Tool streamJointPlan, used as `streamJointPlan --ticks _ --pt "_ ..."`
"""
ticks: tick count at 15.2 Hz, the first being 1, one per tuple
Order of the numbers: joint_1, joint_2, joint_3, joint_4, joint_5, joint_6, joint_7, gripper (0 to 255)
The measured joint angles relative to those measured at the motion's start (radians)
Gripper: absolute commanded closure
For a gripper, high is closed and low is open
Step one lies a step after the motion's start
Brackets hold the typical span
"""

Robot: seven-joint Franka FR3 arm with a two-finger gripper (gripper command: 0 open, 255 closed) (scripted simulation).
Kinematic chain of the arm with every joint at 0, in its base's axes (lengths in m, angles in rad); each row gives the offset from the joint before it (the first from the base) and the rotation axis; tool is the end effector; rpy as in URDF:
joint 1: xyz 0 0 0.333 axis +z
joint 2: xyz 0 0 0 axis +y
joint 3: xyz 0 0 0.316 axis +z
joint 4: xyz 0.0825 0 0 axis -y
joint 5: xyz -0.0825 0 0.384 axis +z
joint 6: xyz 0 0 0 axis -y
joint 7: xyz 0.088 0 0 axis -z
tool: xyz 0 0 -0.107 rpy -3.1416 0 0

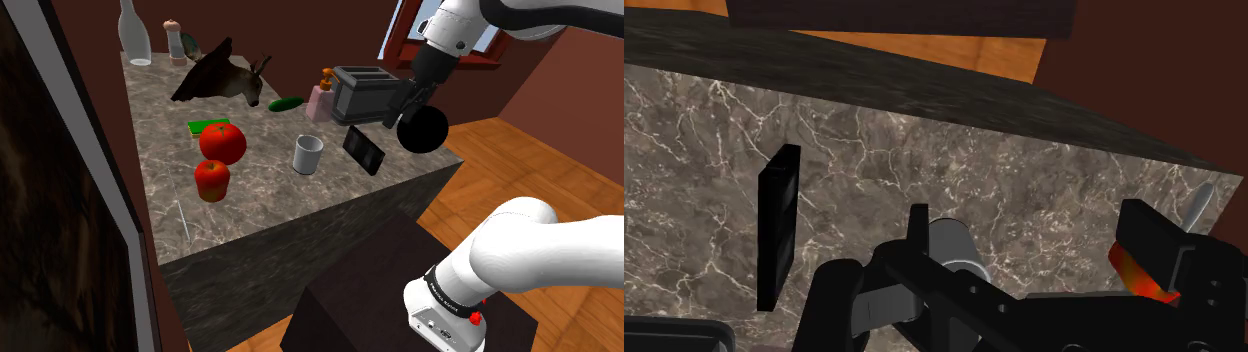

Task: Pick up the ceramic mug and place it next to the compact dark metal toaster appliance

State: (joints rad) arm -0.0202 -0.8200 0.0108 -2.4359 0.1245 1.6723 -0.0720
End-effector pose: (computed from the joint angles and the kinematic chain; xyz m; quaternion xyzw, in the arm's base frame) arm 0.3067 0.0101 0.5728 -0.9976 -0.0251 -0.0306 0.0569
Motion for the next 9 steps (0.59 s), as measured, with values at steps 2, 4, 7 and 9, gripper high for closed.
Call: streamJointPlan --ticks 2,4,7,9 --pt "0.001 0.015 0.002 -0.001 0.001 0.015 -0.002 0" --pt "-0.001 0.068 -0.005 -0.002 -0.006 0.065 -0.020 0" --pt "0.000 0.167 -0.006 0.005 -0.010 0.153 -0.040 0" --pt "0.001 0.239 -0.005 0.014 -0.012 0.213 -0.052 0"
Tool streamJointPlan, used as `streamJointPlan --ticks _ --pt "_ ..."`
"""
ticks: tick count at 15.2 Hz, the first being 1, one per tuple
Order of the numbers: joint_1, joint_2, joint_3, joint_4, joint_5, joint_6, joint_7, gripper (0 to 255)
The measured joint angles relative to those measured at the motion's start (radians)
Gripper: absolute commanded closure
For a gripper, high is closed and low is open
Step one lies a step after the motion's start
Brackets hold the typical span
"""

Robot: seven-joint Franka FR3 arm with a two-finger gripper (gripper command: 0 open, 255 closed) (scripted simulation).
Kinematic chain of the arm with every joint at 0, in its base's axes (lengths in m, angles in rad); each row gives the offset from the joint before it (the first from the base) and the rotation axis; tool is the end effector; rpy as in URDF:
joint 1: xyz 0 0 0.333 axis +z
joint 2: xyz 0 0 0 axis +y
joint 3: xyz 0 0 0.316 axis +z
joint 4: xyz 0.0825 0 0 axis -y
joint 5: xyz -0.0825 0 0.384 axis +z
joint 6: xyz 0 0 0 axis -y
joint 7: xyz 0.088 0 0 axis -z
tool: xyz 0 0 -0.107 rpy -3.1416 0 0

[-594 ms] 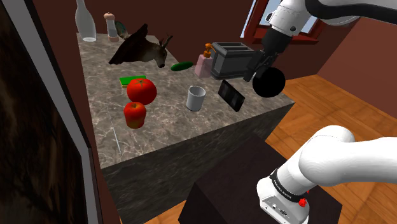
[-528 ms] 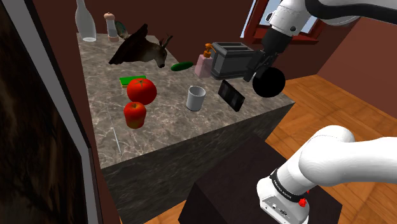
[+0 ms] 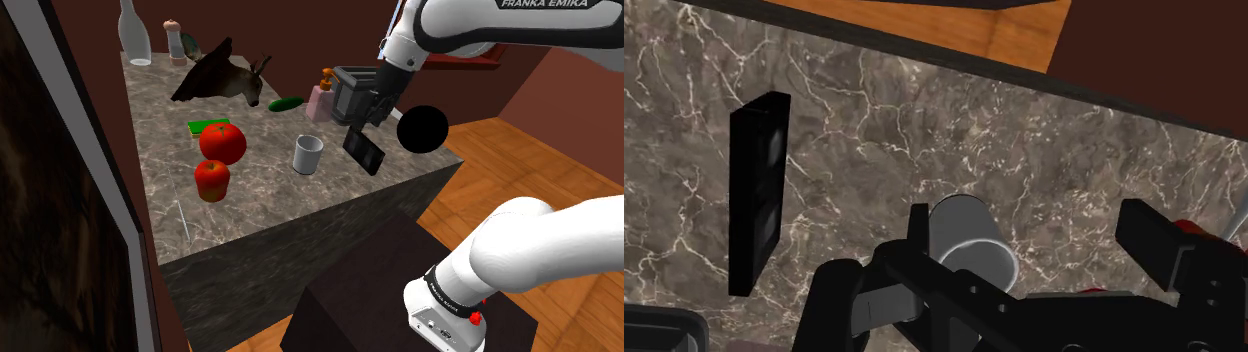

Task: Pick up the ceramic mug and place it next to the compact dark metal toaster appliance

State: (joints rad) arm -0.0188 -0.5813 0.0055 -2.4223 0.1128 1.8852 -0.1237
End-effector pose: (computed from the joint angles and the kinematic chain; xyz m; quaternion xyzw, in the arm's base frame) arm 0.3804 0.0035 0.5168 -0.9976 -0.0384 -0.0256 0.0508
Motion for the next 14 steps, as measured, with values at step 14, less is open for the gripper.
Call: streamJointPlan --ticks 14 --pt "0.003 0.536 -0.008 0.210 -0.015 0.308 -0.082 0"
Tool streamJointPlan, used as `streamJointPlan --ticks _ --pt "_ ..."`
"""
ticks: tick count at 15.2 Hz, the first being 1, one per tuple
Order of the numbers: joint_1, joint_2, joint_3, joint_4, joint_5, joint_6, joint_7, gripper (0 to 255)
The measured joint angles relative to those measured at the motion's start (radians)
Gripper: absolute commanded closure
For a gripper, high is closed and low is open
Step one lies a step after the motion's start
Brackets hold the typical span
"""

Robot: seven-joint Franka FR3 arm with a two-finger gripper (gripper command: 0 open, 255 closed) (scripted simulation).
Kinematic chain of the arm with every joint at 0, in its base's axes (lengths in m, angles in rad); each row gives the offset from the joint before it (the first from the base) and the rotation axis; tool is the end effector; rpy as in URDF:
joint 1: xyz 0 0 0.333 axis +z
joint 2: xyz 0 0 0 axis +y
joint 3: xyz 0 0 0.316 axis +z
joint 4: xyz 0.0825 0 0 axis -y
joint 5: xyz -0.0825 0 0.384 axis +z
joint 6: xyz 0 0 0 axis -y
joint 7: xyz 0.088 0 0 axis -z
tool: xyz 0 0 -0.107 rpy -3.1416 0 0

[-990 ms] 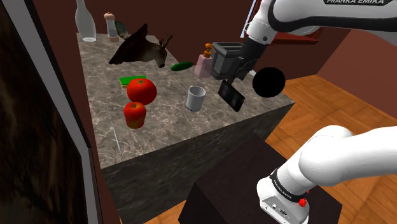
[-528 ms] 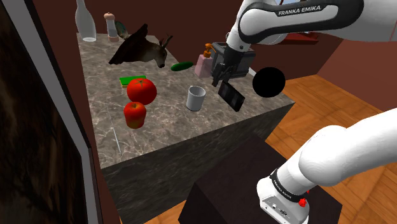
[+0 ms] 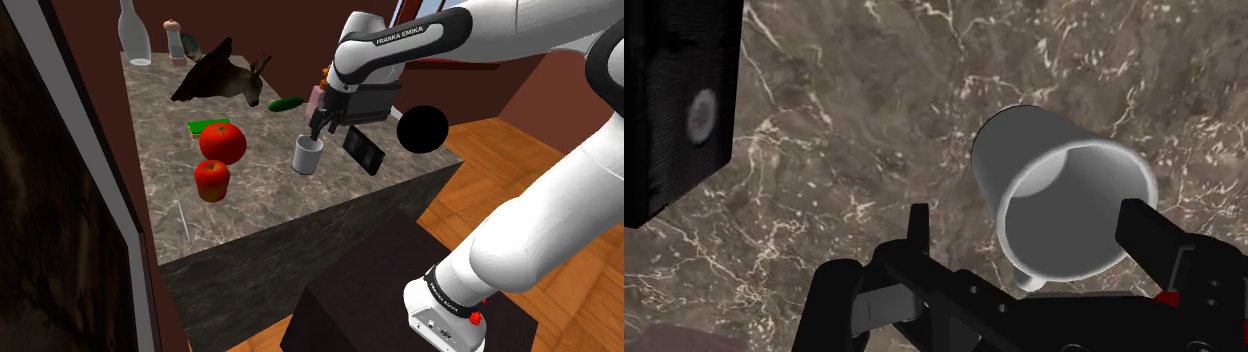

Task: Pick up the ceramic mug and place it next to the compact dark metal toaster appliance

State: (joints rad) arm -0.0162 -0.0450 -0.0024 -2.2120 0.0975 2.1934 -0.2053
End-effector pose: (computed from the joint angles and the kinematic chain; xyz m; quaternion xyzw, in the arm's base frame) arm 0.5231 -0.0063 0.4005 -0.9970 -0.0653 -0.0176 0.0383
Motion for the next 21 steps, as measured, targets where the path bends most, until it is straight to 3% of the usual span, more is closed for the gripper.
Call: streamJointPlan --ticks 8,15,16,21 --pt "0.002 0.097 0.002 -0.009 0.006 0.105 -0.013 0" --pt "0.003 0.101 0.003 -0.014 0.007 0.115 -0.013 0" --pt "0.003 0.101 0.003 -0.014 0.007 0.115 -0.013 255" --pt "0.003 0.101 0.003 -0.014 0.007 0.115 -0.013 255"
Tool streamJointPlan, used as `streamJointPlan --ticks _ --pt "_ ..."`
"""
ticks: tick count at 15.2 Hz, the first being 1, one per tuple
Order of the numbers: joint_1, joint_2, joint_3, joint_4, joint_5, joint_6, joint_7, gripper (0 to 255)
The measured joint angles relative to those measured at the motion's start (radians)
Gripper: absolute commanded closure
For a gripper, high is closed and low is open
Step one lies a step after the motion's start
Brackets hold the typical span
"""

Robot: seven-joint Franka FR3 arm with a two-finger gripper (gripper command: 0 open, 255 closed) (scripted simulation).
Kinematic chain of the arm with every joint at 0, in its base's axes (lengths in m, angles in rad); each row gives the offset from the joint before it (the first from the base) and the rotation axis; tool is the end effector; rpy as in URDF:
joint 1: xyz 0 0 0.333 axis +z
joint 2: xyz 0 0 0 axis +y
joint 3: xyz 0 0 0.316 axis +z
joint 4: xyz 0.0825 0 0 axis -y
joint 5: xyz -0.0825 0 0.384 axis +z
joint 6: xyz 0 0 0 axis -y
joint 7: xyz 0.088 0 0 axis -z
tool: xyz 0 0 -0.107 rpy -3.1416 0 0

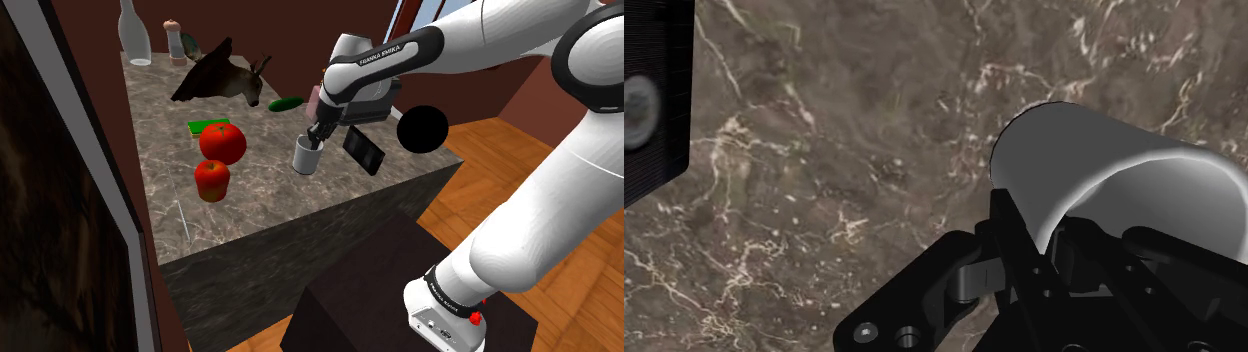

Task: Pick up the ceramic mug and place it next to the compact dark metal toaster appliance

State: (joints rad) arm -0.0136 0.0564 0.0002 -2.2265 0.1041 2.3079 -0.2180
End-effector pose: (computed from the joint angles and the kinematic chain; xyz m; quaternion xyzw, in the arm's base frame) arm 0.5355 -0.0051 0.3507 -0.9969 -0.0677 -0.0169 0.0373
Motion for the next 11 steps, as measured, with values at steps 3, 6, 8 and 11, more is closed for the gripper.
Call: streamJointPlan --ticks 3,6,8,11 --pt "0.000 0.000 0.000 0.000 0.000 0.000 0.000 255" --pt "0.000 -0.004 0.000 0.003 -0.001 -0.006 0.000 255" --pt "0.000 -0.016 0.000 0.012 -0.003 -0.027 0.004 255" --pt "0.000 -0.038 -0.001 0.026 -0.005 -0.064 0.007 255"
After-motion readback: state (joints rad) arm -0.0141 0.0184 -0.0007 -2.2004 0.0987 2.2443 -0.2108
